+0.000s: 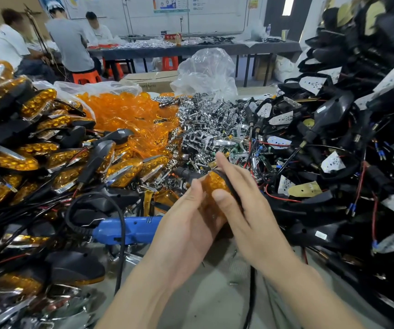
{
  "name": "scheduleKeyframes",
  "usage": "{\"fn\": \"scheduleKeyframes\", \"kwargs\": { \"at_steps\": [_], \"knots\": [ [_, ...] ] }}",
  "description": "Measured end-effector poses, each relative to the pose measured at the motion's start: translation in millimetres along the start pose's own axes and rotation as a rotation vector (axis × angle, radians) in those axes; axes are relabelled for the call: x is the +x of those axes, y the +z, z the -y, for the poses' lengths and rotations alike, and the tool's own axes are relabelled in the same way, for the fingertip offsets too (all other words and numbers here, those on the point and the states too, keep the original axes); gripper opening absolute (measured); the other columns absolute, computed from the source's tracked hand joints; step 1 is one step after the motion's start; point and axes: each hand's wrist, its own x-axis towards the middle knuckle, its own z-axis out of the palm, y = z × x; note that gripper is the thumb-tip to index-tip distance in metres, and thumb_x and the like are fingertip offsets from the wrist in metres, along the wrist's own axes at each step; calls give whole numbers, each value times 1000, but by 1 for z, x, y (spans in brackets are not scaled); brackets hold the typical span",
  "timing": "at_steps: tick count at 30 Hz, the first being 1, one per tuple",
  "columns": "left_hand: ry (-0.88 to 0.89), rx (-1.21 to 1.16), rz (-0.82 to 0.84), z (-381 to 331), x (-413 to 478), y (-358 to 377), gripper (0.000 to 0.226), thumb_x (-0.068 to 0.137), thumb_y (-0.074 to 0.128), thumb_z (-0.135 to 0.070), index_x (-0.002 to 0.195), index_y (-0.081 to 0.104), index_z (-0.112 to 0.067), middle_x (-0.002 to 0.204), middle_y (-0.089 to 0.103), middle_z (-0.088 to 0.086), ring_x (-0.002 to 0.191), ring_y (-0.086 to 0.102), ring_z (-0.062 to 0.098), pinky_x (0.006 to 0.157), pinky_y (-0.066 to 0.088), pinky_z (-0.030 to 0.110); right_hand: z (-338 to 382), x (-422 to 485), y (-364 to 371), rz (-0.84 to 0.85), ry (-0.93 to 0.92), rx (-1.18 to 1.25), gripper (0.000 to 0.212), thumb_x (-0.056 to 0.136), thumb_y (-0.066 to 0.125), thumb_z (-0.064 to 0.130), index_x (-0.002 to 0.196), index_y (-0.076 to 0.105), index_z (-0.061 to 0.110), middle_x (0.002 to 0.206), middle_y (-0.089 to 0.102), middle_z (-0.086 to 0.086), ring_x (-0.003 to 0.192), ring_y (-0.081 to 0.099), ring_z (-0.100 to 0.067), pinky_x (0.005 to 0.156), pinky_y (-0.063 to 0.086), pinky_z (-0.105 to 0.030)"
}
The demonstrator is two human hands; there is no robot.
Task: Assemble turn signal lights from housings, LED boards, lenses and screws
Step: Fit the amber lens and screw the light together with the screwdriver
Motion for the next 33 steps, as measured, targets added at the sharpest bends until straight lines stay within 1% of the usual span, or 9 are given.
{"fn": "scheduleKeyframes", "kwargs": {
  "at_steps": [3,7,13,19,24,27,29,31,33],
  "knots": [
    [74,-14,-10,0,-1,-3,35,93,50,-22,116,72,-9,124,69,14,112,67,24,99,53,37,2,0,2,-4,28,65,55,103,41,63,155,32,48,144,47,30,140,44,1,107,31,-7],
    [122,6,-34,-1,1,-6,31,91,52,-20,109,76,-14,115,72,13,103,70,22,89,58,33,3,-1,3,46,116,115,69,90,48,79,151,24,59,144,46,36,138,44,5,107,33,-10],
    [67,-13,-32,0,1,-12,39,104,39,-13,106,77,-20,105,75,10,95,73,19,79,58,29,13,-4,5,55,57,-33,55,98,43,66,148,20,64,141,37,43,133,40,16,101,32,-3],
    [72,-27,-37,-3,-1,-14,31,95,49,-16,101,79,-19,102,75,9,93,73,19,79,59,30,24,-5,3,112,81,-139,42,97,37,65,133,16,65,139,40,28,123,52,-2,101,49,-38],
    [83,-9,-28,-5,-3,-9,30,90,52,-17,101,80,-20,104,76,9,93,73,19,80,60,30,20,-5,-1,94,53,-150,48,94,28,78,138,21,63,138,41,31,119,54,2,95,52,-34],
    [161,86,20,-9,-5,1,25,83,66,-26,105,79,-25,111,75,5,101,72,17,83,57,26,19,-5,4,-25,31,11,48,97,33,75,141,30,57,138,44,27,127,51,2,98,44,-15],
    [251,245,44,-10,-8,6,31,85,72,-30,115,75,-34,122,72,-3,113,67,12,86,54,21,19,-6,7,-96,110,201,60,94,36,78,144,40,45,136,52,21,130,52,-2,101,42,-13],
    [405,530,38,-9,-10,3,38,89,64,-37,126,65,-45,130,65,-19,122,60,3,92,50,16,22,-2,10,-171,340,436,84,78,45,91,144,51,38,133,62,22,124,59,0,100,49,-19],
    [545,929,-28,-4,-12,0,43,95,56,-53,135,45,-61,133,53,-38,126,51,-8,93,50,17,24,3,11,-220,601,781,79,68,61,82,128,69,31,122,74,8,110,71,-8,84,59,-26]
  ]
}}
